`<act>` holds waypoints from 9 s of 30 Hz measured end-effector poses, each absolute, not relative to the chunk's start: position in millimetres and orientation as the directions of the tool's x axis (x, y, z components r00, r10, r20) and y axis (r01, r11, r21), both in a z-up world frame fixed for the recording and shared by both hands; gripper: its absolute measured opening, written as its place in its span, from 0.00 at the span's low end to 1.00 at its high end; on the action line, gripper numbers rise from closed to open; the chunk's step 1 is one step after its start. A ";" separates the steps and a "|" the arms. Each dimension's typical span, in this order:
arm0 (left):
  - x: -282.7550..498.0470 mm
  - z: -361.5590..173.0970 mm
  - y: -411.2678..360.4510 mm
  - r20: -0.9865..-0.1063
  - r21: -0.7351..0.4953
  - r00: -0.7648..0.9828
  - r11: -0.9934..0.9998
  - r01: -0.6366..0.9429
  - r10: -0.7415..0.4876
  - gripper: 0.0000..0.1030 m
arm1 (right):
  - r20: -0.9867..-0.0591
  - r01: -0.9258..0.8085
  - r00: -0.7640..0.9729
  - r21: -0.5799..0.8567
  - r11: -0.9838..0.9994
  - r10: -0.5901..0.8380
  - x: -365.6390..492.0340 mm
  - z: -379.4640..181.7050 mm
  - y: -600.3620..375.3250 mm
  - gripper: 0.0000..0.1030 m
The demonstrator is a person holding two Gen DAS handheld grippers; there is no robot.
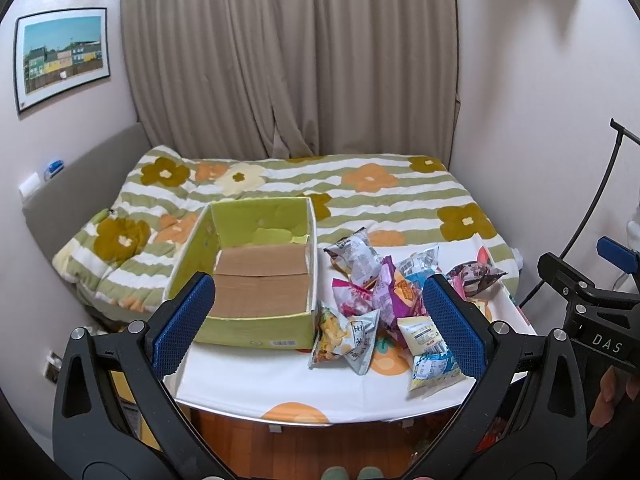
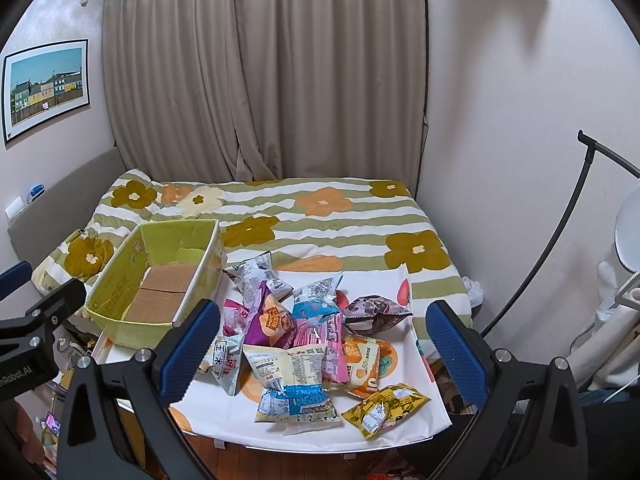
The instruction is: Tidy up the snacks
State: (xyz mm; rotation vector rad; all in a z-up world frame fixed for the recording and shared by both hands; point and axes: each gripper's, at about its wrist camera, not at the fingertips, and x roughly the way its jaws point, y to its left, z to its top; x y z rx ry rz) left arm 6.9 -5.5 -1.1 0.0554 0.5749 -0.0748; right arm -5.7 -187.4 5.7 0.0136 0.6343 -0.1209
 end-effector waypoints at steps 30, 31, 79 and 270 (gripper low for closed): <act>28.9 -3.5 1.8 -0.578 0.010 0.812 0.994 0.111 -0.085 1.00 | -0.604 0.138 0.787 -0.029 0.990 -0.127 4.1 2.1 -190.7 0.99; 31.5 -5.0 3.6 -0.585 0.006 0.807 0.994 0.110 -0.086 1.00 | -0.606 0.143 0.784 -0.030 0.989 -0.132 4.5 1.4 -191.5 0.99; 150.9 -283.1 -73.4 -0.790 0.253 0.599 0.960 0.123 0.131 0.81 | -0.861 -0.171 0.436 0.206 0.963 0.261 93.3 -212.7 -217.0 1.00; 122.1 -157.0 -67.1 -0.808 -0.129 0.532 0.958 0.257 -0.252 1.00 | -0.737 -0.016 0.670 0.104 0.994 0.088 67.1 -73.1 -269.8 1.00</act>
